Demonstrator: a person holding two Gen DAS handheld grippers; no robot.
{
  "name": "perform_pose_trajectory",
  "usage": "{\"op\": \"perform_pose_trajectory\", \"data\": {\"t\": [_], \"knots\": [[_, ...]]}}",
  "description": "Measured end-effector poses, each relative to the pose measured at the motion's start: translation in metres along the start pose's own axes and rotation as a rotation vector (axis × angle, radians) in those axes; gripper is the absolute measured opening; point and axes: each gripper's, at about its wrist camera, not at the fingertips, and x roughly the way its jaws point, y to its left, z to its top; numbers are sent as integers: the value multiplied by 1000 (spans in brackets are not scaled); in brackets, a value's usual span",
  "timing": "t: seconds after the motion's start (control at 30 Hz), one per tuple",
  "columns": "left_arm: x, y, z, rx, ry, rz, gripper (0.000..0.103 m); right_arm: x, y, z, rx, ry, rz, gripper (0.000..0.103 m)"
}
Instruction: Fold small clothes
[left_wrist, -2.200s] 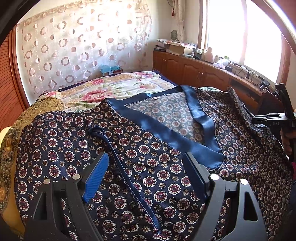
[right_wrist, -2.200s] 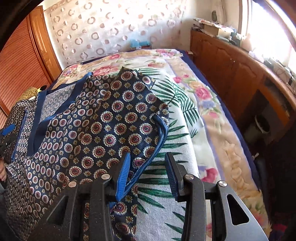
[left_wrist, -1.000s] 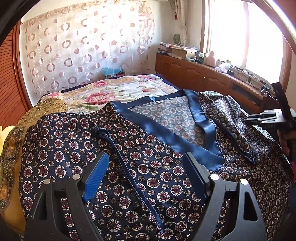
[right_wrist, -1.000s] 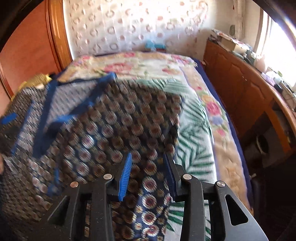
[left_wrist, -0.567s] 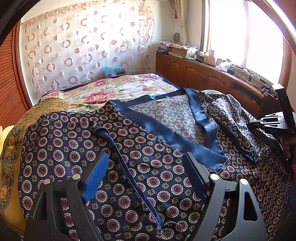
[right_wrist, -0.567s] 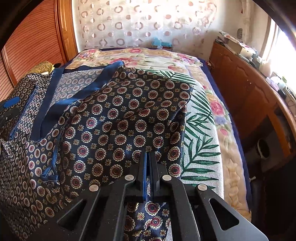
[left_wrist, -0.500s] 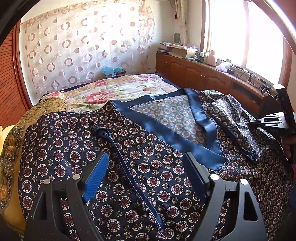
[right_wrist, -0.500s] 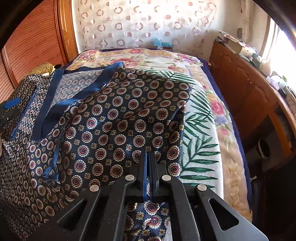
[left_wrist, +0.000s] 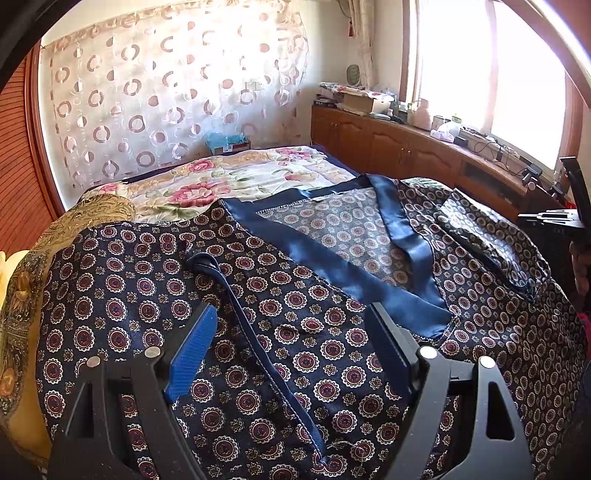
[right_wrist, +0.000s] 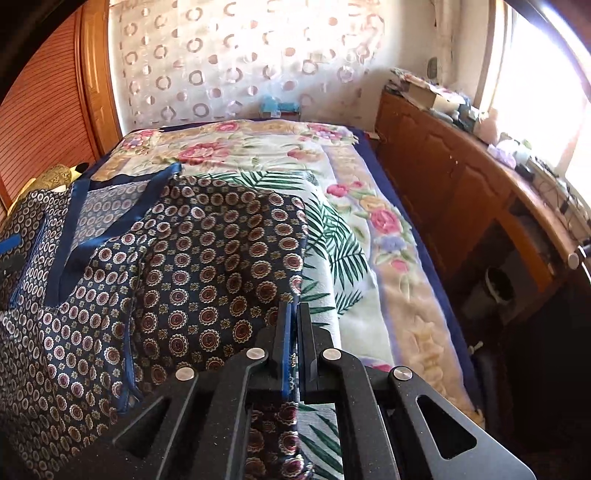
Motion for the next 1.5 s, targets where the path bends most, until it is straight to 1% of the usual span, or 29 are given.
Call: {"op": "perform_pose_trajectory", "data": {"t": [0.07,0.1,0.13,0.3,0.4,0.53,0.57,0.67,0.73,0.8,0.87,0.9,0.93,1.0,1.1,1.17,1.27,1.37,1.5], "knots": [[0,-1,0,1,0,1,83,8,3,5,8,10,-5,25],[0,-1,0,1,-1,1,83,12,3,9,12,11,11,42],[0,-1,0,1,-1,2,83,16,1,14,16,6,41,48],[0,1,2,-5,-4,19,83,49,6,39,2,18,102,48],[-3,5,4,-16,-8,28,83,71,1,51,2,38,111,48],[-9,13,10,-29,-4,71,83,95,-3,61,-5,71,127,48],[-13,16,12,-29,-10,83,83,98,-4,62,-10,60,129,48],[-22,26,16,-43,-17,111,83,98,-6,60,-17,39,131,48],[-28,37,18,-58,-15,140,83,96,-6,55,-25,7,134,49],[-29,51,21,-73,-5,167,83,93,-7,51,-16,5,142,49],[-29,67,24,-96,6,193,83,93,-6,51,-20,7,148,52],[-30,77,26,-111,10,204,83,93,-5,51,-31,11,152,57],[-29,84,28,-122,12,210,81,93,-2,51,-41,13,150,60],[-28,100,31,-152,23,227,72,93,0,51,-51,15,145,61],[-24,118,34,-184,35,236,66,93,-2,51,-46,15,152,61],[-19,129,36,-201,49,253,64,92,-2,51,-47,16,150,62],[-11,141,38,-219,73,268,63,92,-2,51,-46,15,151,62],[-4,149,35,-248,100,269,63,93,-2,51,-47,16,150,62],[4,153,30,-273,124,248,63,93,-2,51,-47,15,149,62]]}}
